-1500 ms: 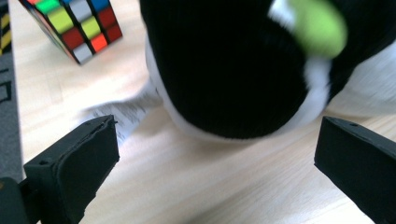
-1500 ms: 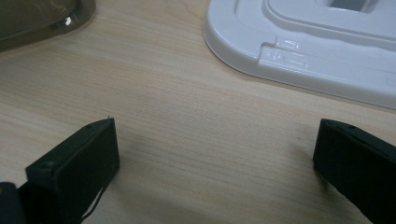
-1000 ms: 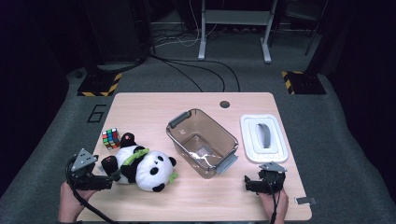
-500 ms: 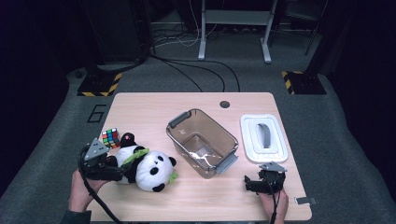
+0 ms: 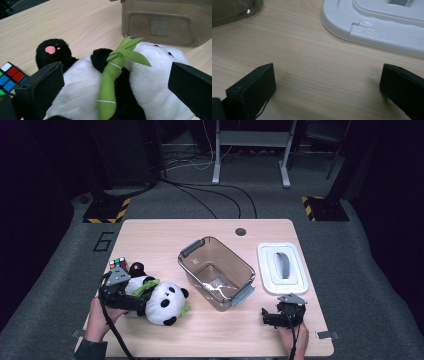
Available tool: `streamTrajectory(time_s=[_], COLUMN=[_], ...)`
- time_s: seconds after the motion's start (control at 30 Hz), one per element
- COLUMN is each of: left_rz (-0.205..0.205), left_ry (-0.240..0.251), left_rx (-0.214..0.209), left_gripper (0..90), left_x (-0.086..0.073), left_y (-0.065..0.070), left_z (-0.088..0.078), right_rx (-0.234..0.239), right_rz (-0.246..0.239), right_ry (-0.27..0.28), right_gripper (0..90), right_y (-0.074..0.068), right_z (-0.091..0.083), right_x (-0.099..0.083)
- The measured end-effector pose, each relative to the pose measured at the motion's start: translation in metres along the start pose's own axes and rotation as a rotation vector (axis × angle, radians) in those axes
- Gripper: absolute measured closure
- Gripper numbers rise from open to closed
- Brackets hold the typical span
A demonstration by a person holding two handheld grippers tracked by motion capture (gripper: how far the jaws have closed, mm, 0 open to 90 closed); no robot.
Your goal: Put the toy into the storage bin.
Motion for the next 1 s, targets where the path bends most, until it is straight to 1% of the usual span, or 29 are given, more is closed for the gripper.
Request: streamTrajectory(time_s=[0.07, 0.13, 0.2, 0.23, 0.3, 0.33, 0.37, 0.43, 0.47, 0.5, 0.57, 0.6, 0.63, 0.67, 0.7, 0.8, 0.93, 0.97, 1.0], left_rz=[-0.003, -0.005, -0.006, -0.007, -0.014, -0.014, -0.016, -0.016, -0.023, -0.022, -0.029, -0.033, -0.045, -0.046, -0.045, -0.050, -0.056, -0.055, -0.058], left_ry=[0.002, -0.005, -0.018, -0.022, -0.029, -0.033, -0.038, -0.053, -0.053, -0.062, -0.059, -0.067, -0.066, -0.069, -0.075, -0.085, -0.088, -0.098, -0.094], left_rx=[0.003, 0.006, 0.016, 0.012, 0.023, 0.029, 0.026, 0.042, 0.046, 0.045, 0.054, 0.054, 0.063, 0.063, 0.059, 0.068, 0.074, 0.069, 0.069], left_gripper=[6.6, 13.7, 15.8, 17.6, 25.1, 26.4, 27.4, 32.2, 34.0, 35.6, 39.2, 41.3, 42.8, 45.2, 46.6, 51.1, 54.8, 55.4, 56.1], left_x=[0.000, 0.000, 0.000, 0.000, 0.001, 0.001, 0.001, 0.001, 0.001, 0.001, 0.000, 0.000, -0.001, -0.001, -0.001, -0.001, -0.003, -0.003, -0.003], left_y=[0.001, 0.001, 0.001, 0.001, 0.002, 0.002, 0.002, 0.002, 0.002, 0.001, 0.001, 0.000, -0.001, -0.001, -0.002, -0.001, -0.001, -0.001, -0.001], left_z=[0.003, 0.005, 0.009, 0.010, 0.012, 0.013, 0.015, 0.016, 0.017, 0.018, 0.019, 0.019, 0.020, 0.021, 0.021, 0.023, 0.026, 0.025, 0.026], right_rx=[0.000, 0.000, 0.001, 0.000, 0.000, 0.001, 0.001, 0.000, 0.001, 0.000, 0.000, 0.000, 0.000, 0.000, 0.000, 0.001, 0.000, 0.000, 0.000], right_rz=[0.000, 0.000, -0.002, -0.001, -0.001, -0.002, -0.002, 0.000, -0.003, 0.000, -0.001, 0.000, -0.001, 0.000, -0.001, -0.003, 0.000, 0.000, 0.000], right_ry=[0.000, 0.000, -0.001, -0.001, 0.000, -0.001, -0.001, 0.000, -0.001, 0.000, -0.001, 0.000, 0.000, 0.000, 0.000, -0.001, 0.000, 0.000, 0.001], right_gripper=[0.0, 0.0, 0.0, 0.0, 0.0, 0.0, 0.0, 0.0, 0.0, 0.0, 0.0, 0.0, 0.0, 0.0, 0.0, 0.0, 0.0, 0.0, 0.0], right_y=[0.000, 0.000, 0.000, 0.000, 0.000, 0.000, 0.000, 0.000, 0.000, 0.000, 0.000, 0.000, 0.000, 0.000, 0.000, 0.000, 0.000, 0.000, 0.000], right_z=[0.000, 0.000, 0.000, 0.000, 0.000, 0.000, 0.000, 0.000, 0.000, 0.000, 0.000, 0.000, 0.000, 0.000, 0.000, 0.000, 0.000, 0.000, 0.000], right_x=[0.000, 0.000, 0.000, 0.000, 0.000, 0.000, 0.000, 0.000, 0.000, 0.000, 0.000, 0.000, 0.000, 0.000, 0.000, 0.000, 0.000, 0.000, 0.000])
Point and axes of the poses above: each handheld gripper's, and its own axes: z roughly forward along the jaws, x roughly out of its top, y roughly to its right, the point moved 2 cm from there along z, roughly forward along the jaws, and after that the axes turned 2 degrees about -y, right-handed, at the moved point
